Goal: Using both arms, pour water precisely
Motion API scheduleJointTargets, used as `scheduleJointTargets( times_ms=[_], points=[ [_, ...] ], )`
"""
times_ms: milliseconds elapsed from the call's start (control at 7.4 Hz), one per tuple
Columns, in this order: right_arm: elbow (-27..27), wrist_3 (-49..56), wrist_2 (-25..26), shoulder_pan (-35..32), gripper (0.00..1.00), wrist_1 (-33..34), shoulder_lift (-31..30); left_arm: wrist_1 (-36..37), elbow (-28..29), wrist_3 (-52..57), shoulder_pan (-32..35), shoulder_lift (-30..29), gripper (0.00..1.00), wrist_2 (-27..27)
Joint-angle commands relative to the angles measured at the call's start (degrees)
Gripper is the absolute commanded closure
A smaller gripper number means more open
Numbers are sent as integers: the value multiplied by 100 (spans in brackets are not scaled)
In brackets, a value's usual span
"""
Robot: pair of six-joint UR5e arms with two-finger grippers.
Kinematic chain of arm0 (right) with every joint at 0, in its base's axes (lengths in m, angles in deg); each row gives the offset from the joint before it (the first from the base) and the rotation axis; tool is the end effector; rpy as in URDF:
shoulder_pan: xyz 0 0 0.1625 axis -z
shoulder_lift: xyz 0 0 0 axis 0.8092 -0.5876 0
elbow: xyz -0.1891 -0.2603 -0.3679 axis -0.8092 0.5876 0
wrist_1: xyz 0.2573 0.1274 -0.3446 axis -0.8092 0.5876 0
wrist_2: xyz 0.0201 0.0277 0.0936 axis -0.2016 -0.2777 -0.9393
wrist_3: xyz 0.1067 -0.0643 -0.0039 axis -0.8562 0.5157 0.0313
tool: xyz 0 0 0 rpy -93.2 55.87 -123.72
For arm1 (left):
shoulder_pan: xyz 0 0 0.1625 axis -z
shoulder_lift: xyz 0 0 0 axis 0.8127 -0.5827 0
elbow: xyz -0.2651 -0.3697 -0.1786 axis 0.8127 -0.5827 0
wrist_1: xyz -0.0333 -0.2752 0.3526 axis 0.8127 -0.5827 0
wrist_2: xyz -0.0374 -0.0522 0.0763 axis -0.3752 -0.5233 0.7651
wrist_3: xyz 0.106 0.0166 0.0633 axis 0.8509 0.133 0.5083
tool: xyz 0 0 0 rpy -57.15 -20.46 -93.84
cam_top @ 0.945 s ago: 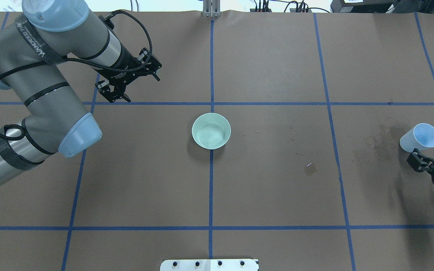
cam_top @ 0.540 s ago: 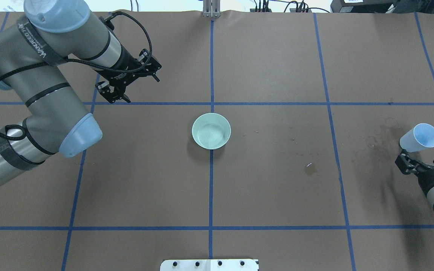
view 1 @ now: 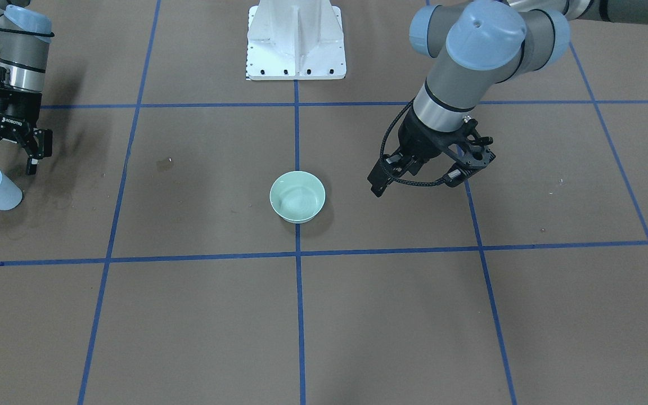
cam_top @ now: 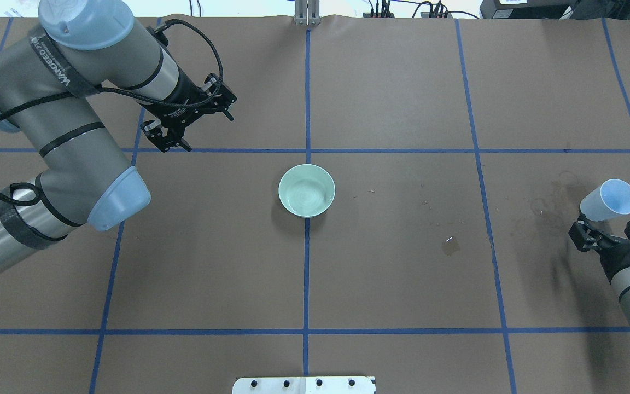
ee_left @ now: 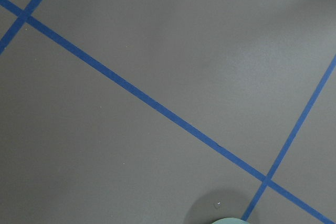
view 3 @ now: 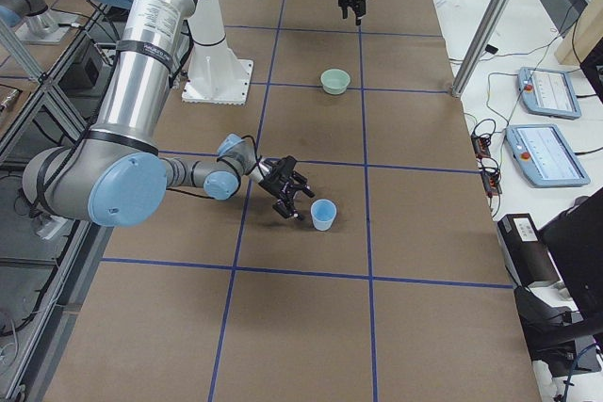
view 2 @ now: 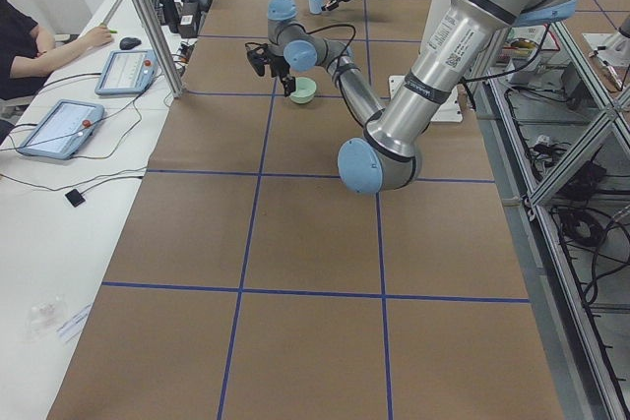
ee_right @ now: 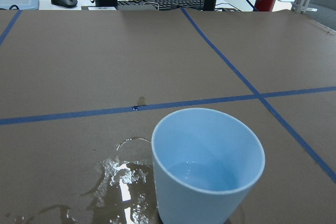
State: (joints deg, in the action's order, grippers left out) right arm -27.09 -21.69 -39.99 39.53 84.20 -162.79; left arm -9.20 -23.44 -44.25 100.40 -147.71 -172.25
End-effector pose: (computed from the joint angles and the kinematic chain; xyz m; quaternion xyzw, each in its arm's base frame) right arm -0.2882 -0.3028 0.7049 0.3816 -0.2170 0.2679 0.8576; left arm 0.4559 -0.5747 0.2377 -0.0788 0.4663 -0.2808 0.8352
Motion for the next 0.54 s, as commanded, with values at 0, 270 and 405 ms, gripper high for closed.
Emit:
scheduleJointTargets(
  times_ms=[0, 270, 405],
  points=[
    [123, 38, 67, -10, 0, 2, 58, 0, -33, -10, 1, -3, 0, -2],
    [175, 56, 102, -19, 0, -6, 67, 0, -51, -10, 1, -3, 0, -2],
    [202, 65, 137, -45, 0, -6, 76, 0, -51, -10, 1, -2, 0, -2]
  ],
)
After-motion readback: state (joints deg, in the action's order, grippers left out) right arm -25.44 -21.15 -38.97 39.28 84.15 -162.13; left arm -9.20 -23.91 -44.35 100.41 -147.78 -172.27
